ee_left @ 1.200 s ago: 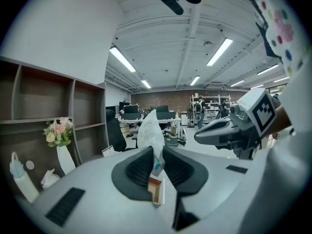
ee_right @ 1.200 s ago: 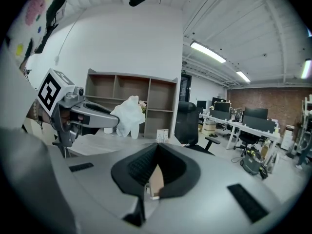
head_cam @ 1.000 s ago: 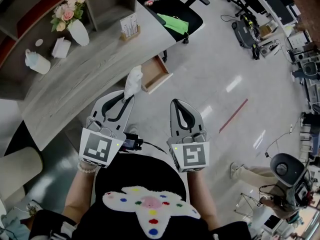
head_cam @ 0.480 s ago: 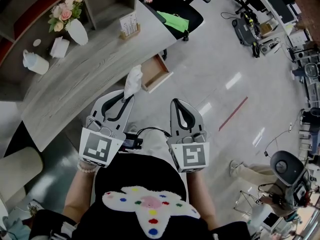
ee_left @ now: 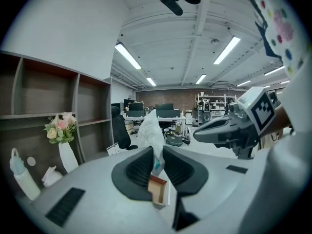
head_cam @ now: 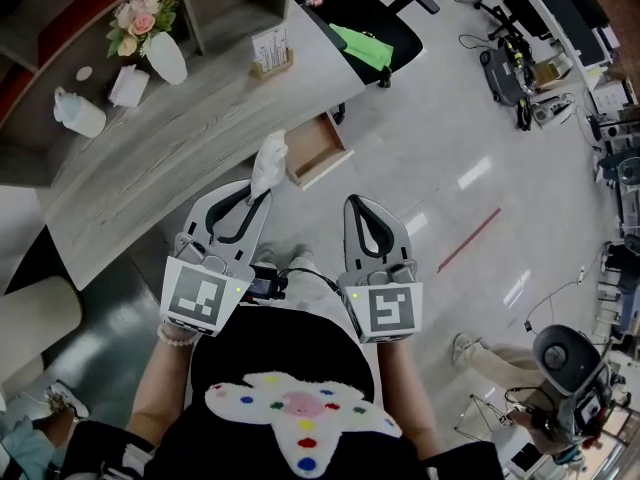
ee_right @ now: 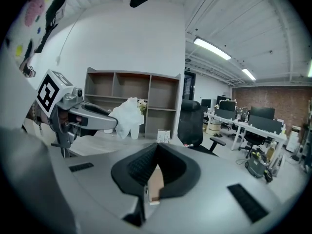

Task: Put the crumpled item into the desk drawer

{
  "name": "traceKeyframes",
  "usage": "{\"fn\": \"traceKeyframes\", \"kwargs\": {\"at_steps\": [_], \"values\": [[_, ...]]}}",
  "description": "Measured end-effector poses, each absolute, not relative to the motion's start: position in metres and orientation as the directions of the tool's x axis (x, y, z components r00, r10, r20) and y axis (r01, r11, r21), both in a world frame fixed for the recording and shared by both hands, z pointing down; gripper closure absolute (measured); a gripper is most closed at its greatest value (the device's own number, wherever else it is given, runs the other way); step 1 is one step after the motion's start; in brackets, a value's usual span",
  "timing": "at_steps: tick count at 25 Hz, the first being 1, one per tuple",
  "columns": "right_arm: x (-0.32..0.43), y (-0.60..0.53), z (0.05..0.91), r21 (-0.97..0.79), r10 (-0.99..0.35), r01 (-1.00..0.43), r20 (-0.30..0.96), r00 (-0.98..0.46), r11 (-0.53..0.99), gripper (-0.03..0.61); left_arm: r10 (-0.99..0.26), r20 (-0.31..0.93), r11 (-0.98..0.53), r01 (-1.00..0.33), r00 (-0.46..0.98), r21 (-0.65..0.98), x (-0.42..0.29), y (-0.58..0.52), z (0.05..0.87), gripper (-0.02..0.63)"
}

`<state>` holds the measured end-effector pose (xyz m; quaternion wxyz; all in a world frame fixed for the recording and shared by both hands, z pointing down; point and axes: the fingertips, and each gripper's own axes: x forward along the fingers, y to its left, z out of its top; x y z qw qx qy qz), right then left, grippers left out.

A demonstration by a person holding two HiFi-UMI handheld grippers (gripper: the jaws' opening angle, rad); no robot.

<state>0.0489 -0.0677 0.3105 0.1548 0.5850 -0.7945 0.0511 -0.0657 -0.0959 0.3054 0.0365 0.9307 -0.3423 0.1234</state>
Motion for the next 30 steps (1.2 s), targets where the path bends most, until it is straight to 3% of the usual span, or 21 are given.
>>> {"fn": "traceKeyframes", "kwargs": {"at_steps": [30], "values": [[0.080, -0.078, 0.320, 0.073, -0.896, -0.930, 0.307, -0.322, 0.359, 0.574, -0.659, 0.305, -0.728, -0.685, 0.687, -0.029, -0.038, -0.094, 0.316, 0.548]]}}
